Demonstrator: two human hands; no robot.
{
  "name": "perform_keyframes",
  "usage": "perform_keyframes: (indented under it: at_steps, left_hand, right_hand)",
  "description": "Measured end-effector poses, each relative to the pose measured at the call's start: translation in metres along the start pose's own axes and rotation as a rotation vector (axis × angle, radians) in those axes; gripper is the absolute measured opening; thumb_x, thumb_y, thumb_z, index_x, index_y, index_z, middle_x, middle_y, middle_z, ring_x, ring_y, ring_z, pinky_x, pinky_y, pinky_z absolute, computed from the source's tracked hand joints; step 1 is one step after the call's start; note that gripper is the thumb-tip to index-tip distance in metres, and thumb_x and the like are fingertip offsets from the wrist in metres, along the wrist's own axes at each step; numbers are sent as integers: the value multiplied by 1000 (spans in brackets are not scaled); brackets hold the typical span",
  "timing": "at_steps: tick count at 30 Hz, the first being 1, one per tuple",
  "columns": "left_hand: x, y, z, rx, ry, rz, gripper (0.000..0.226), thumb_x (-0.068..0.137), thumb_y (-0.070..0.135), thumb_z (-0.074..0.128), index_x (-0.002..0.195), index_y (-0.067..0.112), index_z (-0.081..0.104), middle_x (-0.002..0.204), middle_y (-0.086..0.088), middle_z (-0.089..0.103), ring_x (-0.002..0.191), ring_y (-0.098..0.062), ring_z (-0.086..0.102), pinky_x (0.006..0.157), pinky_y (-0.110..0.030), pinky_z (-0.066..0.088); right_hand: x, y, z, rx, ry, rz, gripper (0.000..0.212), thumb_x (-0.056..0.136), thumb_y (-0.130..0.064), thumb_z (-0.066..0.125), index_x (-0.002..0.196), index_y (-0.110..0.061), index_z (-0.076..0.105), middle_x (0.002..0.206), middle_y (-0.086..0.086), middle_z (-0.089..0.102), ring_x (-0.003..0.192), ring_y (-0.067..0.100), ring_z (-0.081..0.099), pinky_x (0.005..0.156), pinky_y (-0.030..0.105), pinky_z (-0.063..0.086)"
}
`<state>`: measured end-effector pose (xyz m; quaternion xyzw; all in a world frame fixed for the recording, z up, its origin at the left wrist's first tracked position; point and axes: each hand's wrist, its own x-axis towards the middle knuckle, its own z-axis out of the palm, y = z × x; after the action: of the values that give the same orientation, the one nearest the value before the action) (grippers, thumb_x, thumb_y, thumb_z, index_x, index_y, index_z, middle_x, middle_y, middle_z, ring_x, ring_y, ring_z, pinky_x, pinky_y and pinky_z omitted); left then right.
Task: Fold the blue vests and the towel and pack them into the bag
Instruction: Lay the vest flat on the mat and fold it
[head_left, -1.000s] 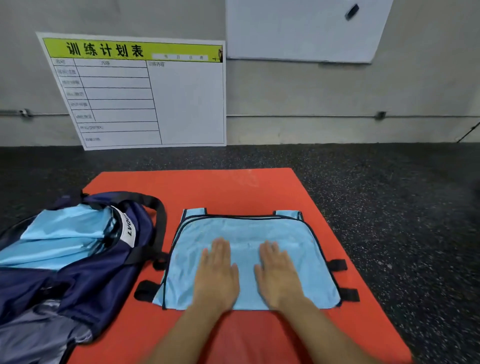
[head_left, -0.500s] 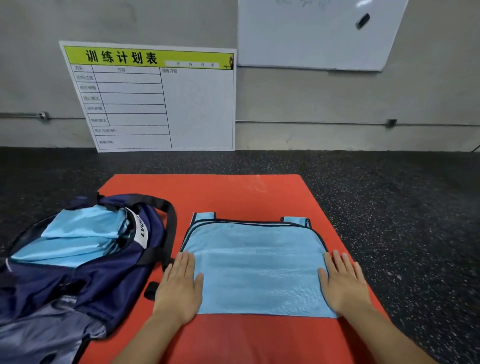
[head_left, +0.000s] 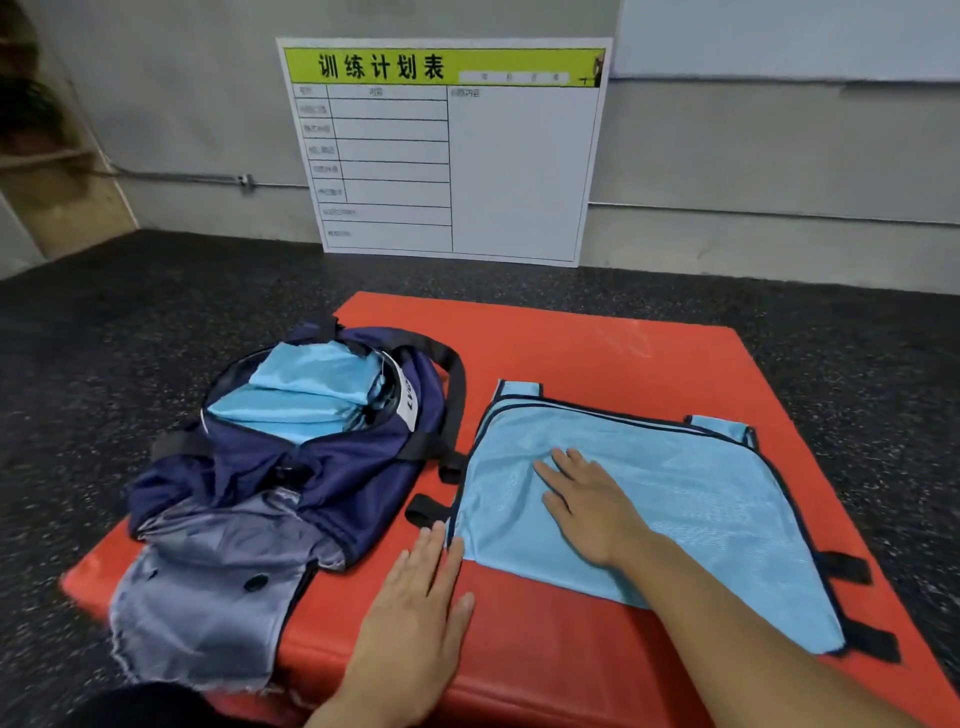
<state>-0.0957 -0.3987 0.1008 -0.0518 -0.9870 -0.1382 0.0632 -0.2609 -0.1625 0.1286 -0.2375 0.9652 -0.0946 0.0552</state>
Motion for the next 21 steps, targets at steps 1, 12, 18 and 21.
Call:
perform_keyframes:
  at_steps: [1, 12, 18, 21]
  left_hand:
    - [-5, -1, -1, -12, 10, -7, 64, 106, 52, 15, 146, 20, 55, 156, -11, 45, 143, -26, 44, 118, -30, 18]
    - [13, 5, 11, -62, 61, -63, 55, 84, 43, 47, 126, 17, 71, 134, -8, 66, 134, -21, 44, 115, -30, 16]
    - [62, 6, 13, -102, 60, -103, 57, 91, 48, 40, 128, 16, 69, 138, -3, 64, 133, -21, 56, 115, -30, 21]
    - [99, 6, 6, -110, 68, -119, 74, 95, 60, 13, 155, 25, 39, 164, 6, 31, 153, -9, 20, 124, -25, 6]
  right_hand:
    - [10, -3, 1, 3, 5, -7, 55, 110, -44, 21, 163, -30, 15, 172, -1, 2, 158, 20, -3, 128, 38, 1]
    - [102, 6, -19, 117, -58, 107, 56, 98, -65, 43, 152, -53, 34, 172, 3, -1, 157, 20, -10, 127, 46, -4]
    - [146, 22, -27, 121, -58, 42, 47, 104, -51, 43, 150, -44, 43, 167, -10, 23, 156, 15, 7, 126, 50, -6]
    - [158, 34, -30, 51, -26, 87, 50, 107, -47, 37, 155, -33, 39, 163, -9, 30, 153, 16, 17, 127, 49, -3]
